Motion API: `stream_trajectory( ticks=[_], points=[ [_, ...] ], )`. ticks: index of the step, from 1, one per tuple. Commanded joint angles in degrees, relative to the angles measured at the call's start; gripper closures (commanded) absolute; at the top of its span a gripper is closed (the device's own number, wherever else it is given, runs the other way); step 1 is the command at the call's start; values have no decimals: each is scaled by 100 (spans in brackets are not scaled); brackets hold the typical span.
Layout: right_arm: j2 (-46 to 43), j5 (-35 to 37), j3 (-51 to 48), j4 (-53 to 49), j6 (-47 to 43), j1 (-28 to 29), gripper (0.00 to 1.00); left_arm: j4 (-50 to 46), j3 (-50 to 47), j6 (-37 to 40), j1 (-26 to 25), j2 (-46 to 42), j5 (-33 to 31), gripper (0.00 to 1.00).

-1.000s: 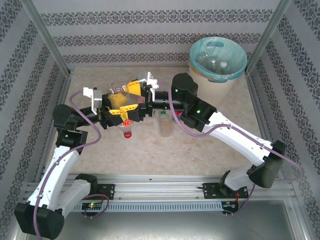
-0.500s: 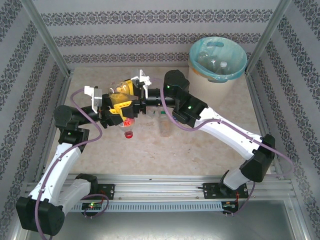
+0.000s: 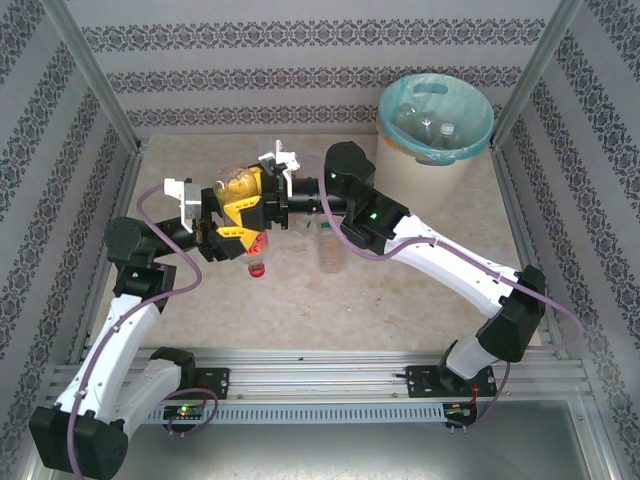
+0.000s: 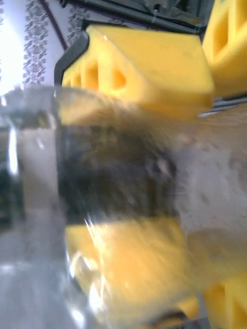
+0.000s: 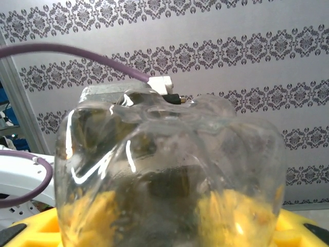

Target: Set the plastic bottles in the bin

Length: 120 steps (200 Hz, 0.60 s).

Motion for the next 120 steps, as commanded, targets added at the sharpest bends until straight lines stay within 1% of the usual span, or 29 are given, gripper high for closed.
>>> stream_trajectory(
  ticks=[1,9,18,25,33,54,80,101,120],
  points=[
    [-319,139,-110,332,-183,45,55,-805,-167,756,-39,-261,-941,17],
    [-395,256,-150,280,-272,43,56,-938,-215,903,-39,-420,-1274,14],
    [-483,433,-198,209,-378,43,56,-897,-310,984,-45,-563,-1545,8],
    [-555,559,-229,138,-497,43,56,-811,-376,1004,-41,-673,-1708,3],
    [-644,699,-252,39,-668,43,56,-688,-458,1016,-45,-781,-1832,0],
    [-844,1201,-201,-415,-1212,39,56,-499,-600,1030,-37,-991,-2044,0],
    [-1013,2098,149,-1276,-1992,-60,56,-782,-527,1154,-44,-1104,-2329,0],
    [-1152,2745,326,-1707,-2454,-355,55,-1544,-311,1404,-37,-1156,-2718,0],
    [-1246,3248,459,-1864,-2484,-841,55,-2435,-75,1676,-38,-1166,-3146,0]
  ],
)
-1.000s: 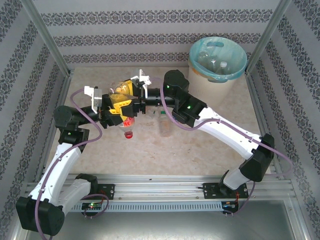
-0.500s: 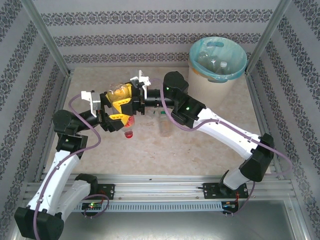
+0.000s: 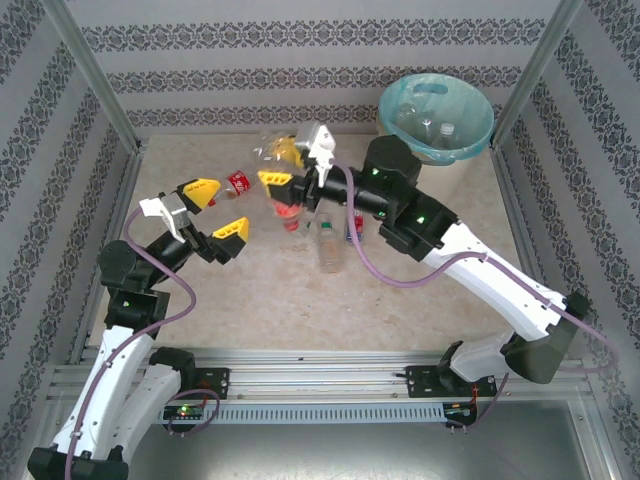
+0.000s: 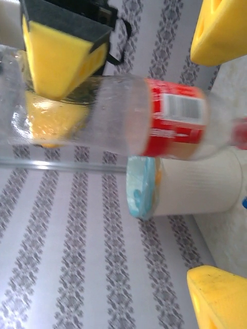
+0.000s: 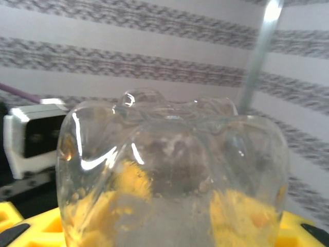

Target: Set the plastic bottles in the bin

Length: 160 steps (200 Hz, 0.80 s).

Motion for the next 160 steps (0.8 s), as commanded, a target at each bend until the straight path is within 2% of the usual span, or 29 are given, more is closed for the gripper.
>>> stream_trajectory(
  ticks=[1,28,67,104,129,160],
  points=[
    [-217,1039,288,-447,-484,-528,55,-1170,371,495,-37,-67,-691,0],
    [-329,1672,486,-478,-330,-1265,54,-2012,482,636,-37,-76,-1343,0],
    [-168,2566,825,-610,-905,-1857,52,-2665,419,565,-39,-9,-2200,0],
    [50,2685,911,-548,-1229,-2257,56,-3449,574,484,-36,331,-3044,0],
    [165,2593,945,-476,-1150,-2423,58,-3734,671,492,-36,491,-3146,0],
    [380,2596,1269,-430,-1262,-2582,59,-3629,635,351,-40,521,-3061,0]
  ],
)
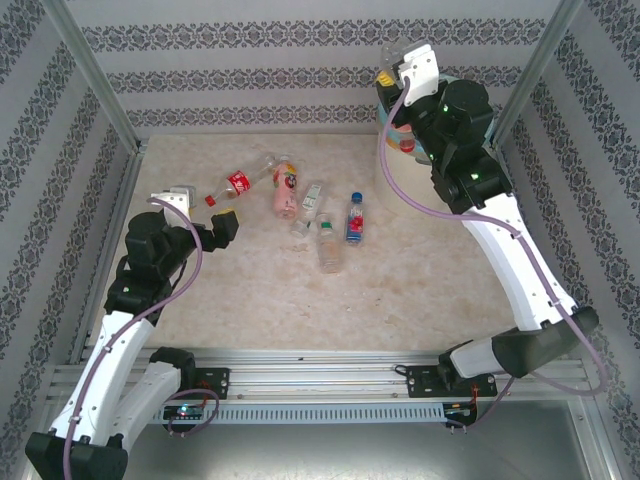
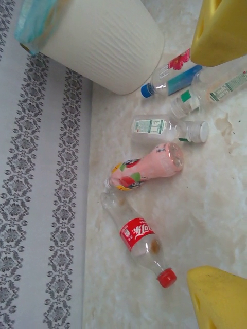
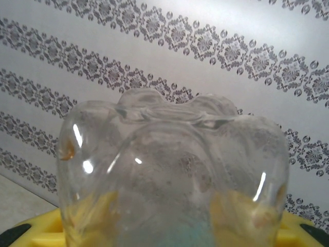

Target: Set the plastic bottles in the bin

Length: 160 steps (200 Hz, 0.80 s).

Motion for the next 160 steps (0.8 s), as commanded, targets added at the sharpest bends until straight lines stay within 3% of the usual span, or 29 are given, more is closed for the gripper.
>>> stream_trajectory(
  ticks=[1,31,94,160],
  points=[
    [128,141,405,162,-215,-99,59,-132,173,-114,-40,-16,-125,0],
    [480,376,798,312,-571,-263,60,24,161,-221,-34,102,205,0],
    [1683,864,1682,-109,-1340,-382,60,816,240,-739,-138,766,1905,8],
    [2070,530,1564,-270,-843,-651,60,1645,405,-453,-1526,1411,1956,6]
  ],
)
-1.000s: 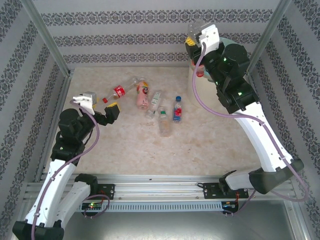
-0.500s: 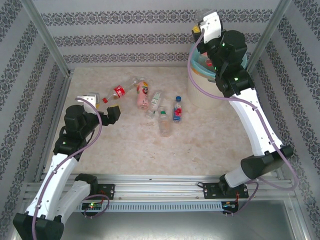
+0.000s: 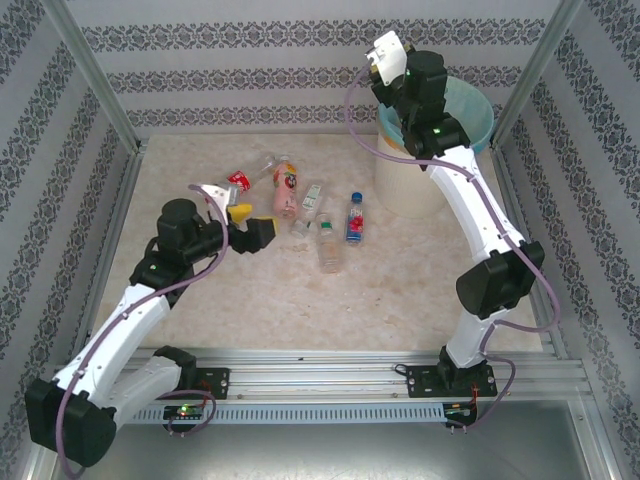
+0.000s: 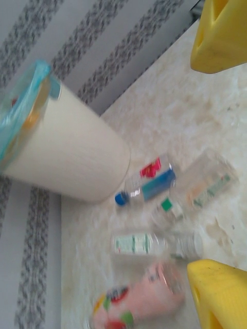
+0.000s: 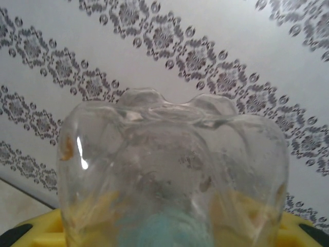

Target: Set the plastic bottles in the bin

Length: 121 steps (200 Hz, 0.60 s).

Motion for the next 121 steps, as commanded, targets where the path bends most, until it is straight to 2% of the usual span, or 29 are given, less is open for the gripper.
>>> stream_trajectory(
  ticks=[1,68,121],
  points=[
    [-60,-110,19,50,316,-201,60,526,305,173,-492,262,124,6],
    [-32,-464,-44,32,802,-466,60,1001,545,319,-1353,1022,-51,7],
    [-71,-568,148,-15,878,-532,60,1103,404,378,-1459,1053,-254,7]
  ],
)
